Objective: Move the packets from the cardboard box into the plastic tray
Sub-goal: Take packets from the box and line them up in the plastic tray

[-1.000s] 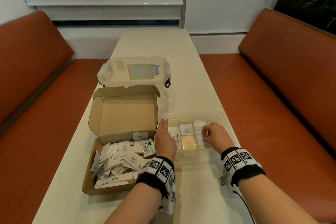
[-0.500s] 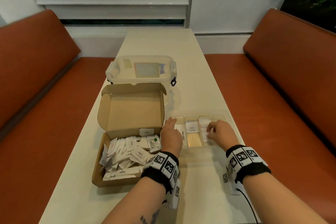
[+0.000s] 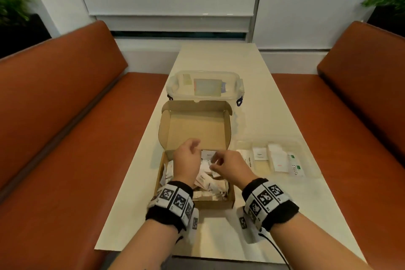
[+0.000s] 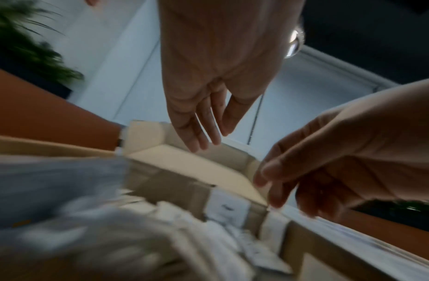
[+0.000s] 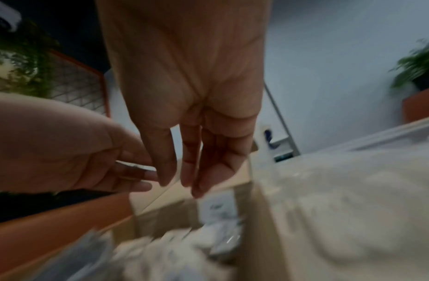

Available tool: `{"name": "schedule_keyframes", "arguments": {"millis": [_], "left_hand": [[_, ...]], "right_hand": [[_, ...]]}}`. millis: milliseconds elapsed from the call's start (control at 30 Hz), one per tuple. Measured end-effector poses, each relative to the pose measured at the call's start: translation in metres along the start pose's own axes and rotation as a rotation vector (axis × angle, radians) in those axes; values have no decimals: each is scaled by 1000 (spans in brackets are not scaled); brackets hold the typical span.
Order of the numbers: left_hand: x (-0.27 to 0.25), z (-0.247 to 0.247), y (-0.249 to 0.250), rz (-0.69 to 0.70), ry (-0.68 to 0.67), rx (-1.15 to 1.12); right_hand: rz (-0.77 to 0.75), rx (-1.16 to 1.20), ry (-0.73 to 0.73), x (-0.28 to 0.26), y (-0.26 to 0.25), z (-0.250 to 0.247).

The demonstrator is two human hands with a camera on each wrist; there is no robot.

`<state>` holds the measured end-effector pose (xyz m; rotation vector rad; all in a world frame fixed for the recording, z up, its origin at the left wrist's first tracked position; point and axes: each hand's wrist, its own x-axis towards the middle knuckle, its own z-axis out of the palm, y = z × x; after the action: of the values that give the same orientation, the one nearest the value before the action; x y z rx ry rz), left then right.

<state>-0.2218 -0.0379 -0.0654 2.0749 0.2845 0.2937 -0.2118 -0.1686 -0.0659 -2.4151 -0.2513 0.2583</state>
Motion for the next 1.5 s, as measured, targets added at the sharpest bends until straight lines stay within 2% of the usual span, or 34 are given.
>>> {"name": "schedule_keyframes", "arguments": {"millis": [167, 300, 400, 533, 767, 933, 1100, 1267, 1500], "left_hand": [[-3, -27, -36, -97, 54, -46], [-5, -32, -49, -81, 57, -29], [-6, -31, -55, -80, 53, -44], [-4, -31, -59, -88, 46, -62], [2, -26, -62, -99, 44, -41], [3, -19, -61, -110, 28, -54], [2, -14, -58, -112, 24, -58], [1, -10, -57, -75, 57, -13], [1, -14, -47, -68, 141, -112]], "right_hand": [[78, -248, -152, 8, -14, 50], [142, -317, -216, 12, -18, 63], [116, -367, -253, 15, -25, 66], [10, -489, -289, 17, -34, 71], [-74, -553, -275, 20, -39, 75], [-80, -557, -263, 18, -35, 77], [-119, -561, -310, 18, -34, 71], [-114, -523, -314, 16, -33, 66], [-69, -321, -90, 21, -33, 28]]}}
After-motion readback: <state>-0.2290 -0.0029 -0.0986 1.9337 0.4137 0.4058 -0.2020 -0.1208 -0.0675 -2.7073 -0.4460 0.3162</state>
